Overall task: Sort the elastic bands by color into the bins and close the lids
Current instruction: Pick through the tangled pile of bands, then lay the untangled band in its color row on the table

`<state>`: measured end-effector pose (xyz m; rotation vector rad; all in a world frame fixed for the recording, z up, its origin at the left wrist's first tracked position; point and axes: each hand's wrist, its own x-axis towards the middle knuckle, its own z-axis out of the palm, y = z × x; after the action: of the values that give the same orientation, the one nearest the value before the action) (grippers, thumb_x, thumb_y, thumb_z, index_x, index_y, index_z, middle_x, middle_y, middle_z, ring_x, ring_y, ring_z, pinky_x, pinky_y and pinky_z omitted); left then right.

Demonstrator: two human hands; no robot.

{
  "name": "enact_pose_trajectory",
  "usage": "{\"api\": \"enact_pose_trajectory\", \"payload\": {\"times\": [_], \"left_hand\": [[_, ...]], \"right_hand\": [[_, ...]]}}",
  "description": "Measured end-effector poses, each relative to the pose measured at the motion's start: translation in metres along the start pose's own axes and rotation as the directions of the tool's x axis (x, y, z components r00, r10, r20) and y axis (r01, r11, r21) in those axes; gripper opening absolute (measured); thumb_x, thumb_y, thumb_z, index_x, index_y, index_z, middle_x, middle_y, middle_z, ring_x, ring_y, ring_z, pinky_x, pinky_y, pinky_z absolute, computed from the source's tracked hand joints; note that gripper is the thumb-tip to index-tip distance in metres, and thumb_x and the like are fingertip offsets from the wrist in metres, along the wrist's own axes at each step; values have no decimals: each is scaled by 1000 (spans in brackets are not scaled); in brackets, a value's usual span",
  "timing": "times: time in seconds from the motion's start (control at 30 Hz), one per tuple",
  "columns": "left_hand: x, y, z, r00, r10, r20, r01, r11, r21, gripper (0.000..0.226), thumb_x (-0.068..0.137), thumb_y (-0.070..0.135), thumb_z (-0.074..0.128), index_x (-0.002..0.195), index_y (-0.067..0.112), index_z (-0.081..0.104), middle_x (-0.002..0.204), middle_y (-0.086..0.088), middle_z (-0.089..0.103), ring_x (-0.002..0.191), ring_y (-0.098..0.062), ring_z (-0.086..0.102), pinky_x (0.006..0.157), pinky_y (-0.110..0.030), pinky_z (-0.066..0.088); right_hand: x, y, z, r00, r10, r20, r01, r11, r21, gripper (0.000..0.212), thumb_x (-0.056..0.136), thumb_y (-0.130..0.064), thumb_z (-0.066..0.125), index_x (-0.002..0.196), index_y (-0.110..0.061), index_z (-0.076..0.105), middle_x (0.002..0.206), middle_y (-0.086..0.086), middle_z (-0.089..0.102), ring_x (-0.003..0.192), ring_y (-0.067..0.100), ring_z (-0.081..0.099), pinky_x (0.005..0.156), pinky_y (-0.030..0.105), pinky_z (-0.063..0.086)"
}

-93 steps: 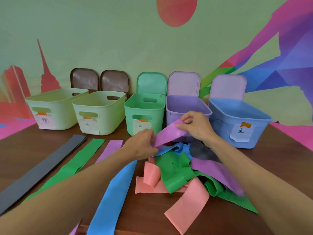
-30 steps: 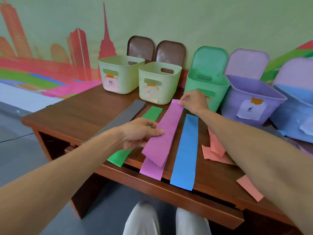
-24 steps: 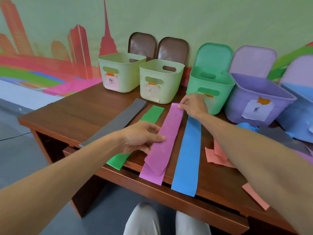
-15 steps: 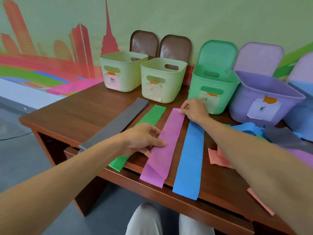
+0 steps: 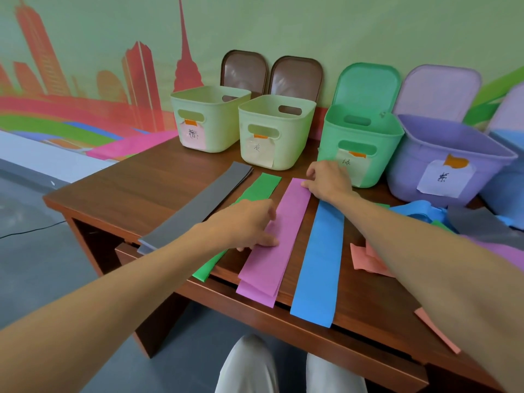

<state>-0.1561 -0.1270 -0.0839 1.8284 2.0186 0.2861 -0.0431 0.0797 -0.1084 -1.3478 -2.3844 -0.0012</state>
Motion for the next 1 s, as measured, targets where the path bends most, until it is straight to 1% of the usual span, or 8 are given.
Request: {"api": "enact_pose_trajectory", "payload": {"times": [0.07,0.17,0.4,0.57,0.73,0.8,0.9,1.0], "left_hand": [[1,-1,0,997,54,-51,-48,991,126,41,85,35,67,121,23,52,109,3,59,90,-14,55,77,-29,51],[3,4,0,986,141,-89,-126,980,156,36,83,30,69,117,24,59,102,7,49,90,-12,49,78,-25,43],[20,57,18,917,308,-255,-337,938,-81,17,87,15,62,103,16,67,89,3,58,82,-10,54,73,-19,42],[52,106,44,919,285,-271,-357,895,-268,16,86,10,58,96,17,69,89,0,65,82,-11,57,71,-18,43],[87,150,64,920,189,-344,-344,810,-475,22,85,6,56,82,25,66,90,-12,70,75,-14,57,70,-29,46],[103,161,71,908,187,-375,-349,832,-431,21,83,4,57,87,21,69,90,-6,68,77,-12,57,69,-21,43],[123,169,75,871,16,-492,-298,812,-501,26,81,-6,54,96,7,70,90,-5,66,77,-9,57,63,-7,40],[142,161,84,833,-111,-542,-211,842,-496,30,78,-6,51,96,10,69,99,-14,66,91,-23,61,83,-29,50]], "right_hand": [[-2,1,-7,999,-31,-43,32,999,12,23,85,-30,69,102,-15,68,103,6,67,95,24,62,87,42,51],[-4,12,-28,995,-88,-42,90,994,65,16,85,-22,67,98,-14,70,102,6,68,97,23,61,84,36,50],[-31,67,-96,977,-147,154,134,987,88,12,84,-17,68,93,-11,74,86,-1,68,82,11,59,75,19,40],[-63,126,-123,987,-42,156,27,995,93,10,83,-15,67,88,-11,74,88,6,74,82,14,66,77,23,49],[-96,178,-130,993,60,102,-73,988,134,8,84,-14,67,86,-12,75,86,0,73,77,4,58,63,-2,36],[-105,191,-127,993,95,71,-107,975,195,8,84,-16,68,86,-15,76,83,-5,71,78,3,61,68,1,39],[-109,200,-115,992,113,51,-122,962,243,9,84,-19,68,88,-16,76,87,0,74,81,10,66,83,24,50],[-104,202,-100,984,176,7,-173,960,218,14,85,-33,65,88,-23,74,89,2,74,89,19,67,82,34,51]]}}
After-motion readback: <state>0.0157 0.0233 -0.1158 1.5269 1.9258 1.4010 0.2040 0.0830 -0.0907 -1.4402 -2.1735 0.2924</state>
